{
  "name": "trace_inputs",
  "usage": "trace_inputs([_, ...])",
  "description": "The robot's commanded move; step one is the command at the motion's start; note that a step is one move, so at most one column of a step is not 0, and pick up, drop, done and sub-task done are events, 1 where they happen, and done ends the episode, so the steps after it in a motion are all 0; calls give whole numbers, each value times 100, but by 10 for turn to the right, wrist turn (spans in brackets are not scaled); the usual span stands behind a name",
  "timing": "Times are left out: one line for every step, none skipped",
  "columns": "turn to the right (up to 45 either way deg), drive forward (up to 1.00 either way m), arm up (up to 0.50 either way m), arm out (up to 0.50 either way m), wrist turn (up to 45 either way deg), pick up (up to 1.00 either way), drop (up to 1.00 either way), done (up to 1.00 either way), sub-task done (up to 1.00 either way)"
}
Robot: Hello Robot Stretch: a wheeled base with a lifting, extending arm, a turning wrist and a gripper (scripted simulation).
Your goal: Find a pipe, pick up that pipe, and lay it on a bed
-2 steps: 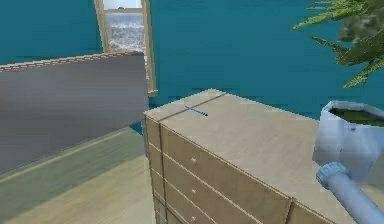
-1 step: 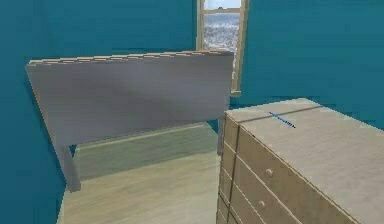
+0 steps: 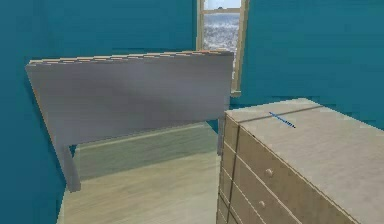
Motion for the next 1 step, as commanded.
trace_inputs([0,0,38,0,0,0,0,0,0])
